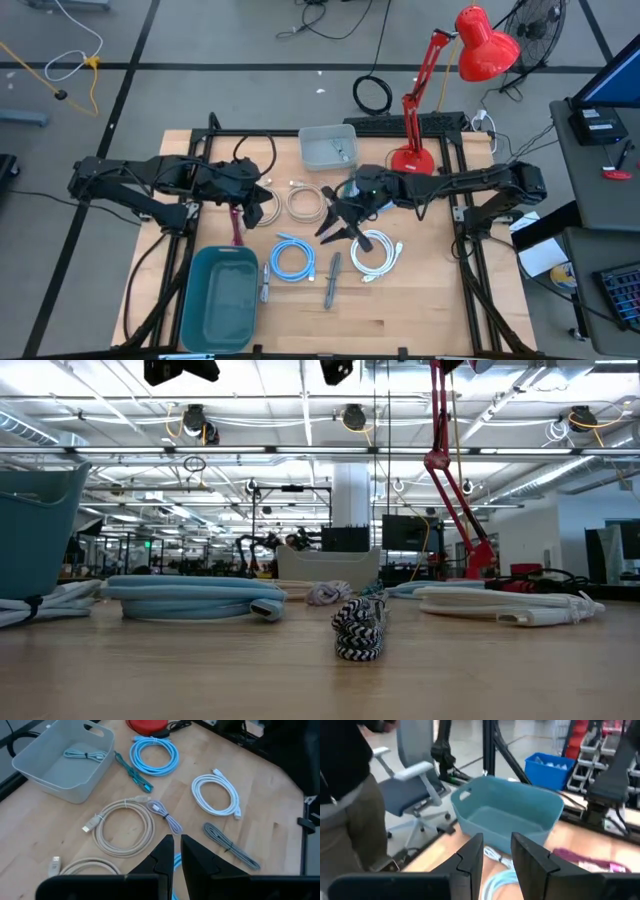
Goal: Pick & Place USB Port
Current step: Put the brown HDMI cable into the blue bin
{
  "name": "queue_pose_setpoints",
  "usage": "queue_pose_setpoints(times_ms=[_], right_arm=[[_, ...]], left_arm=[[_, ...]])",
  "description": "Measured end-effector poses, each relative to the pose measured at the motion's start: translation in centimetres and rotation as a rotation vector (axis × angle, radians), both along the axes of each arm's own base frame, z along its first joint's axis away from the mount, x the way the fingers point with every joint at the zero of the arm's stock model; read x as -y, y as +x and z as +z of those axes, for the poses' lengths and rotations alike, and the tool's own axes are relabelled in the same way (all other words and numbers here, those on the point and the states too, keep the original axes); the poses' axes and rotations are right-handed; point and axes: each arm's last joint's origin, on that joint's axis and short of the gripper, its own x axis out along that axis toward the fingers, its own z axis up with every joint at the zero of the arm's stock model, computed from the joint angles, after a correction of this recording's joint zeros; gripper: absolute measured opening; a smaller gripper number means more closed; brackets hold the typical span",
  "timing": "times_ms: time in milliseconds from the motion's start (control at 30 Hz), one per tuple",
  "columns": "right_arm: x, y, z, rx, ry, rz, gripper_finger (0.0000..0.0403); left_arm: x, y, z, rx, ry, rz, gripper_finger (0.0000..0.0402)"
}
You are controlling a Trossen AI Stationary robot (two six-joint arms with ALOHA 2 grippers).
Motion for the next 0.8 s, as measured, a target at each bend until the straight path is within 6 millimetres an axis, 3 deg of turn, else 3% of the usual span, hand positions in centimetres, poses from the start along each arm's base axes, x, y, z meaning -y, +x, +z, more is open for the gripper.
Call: queue_pose_setpoints(times_ms=[233,433,600,800], right_arm=[[0.8,-0.9,-4.5,-0.224,-0.078,-0.261,0.0091],[1.1,-1.8,-6.1,-0.397,-0.112,-0.355,0.0091],[1.0,-2.6,-5.0,-0.409,-0.063,-0.379,0.0091],[1.0,-5.0,-1.8,-0.352,-0.02,-0.394,0.0091]], left_arm=[[0.0,0.0,-0.6,-0.066,-0.002,0.01,0.0035],[-0.5,0.7,-3.0,-0.308,0.099,0.017,0.0035],[-2.8,2.1,-5.6,-0.523,0.104,0.066,0.0035],[-6.9,3.2,-7.5,-0.569,-0.042,0.35,0.0035]])
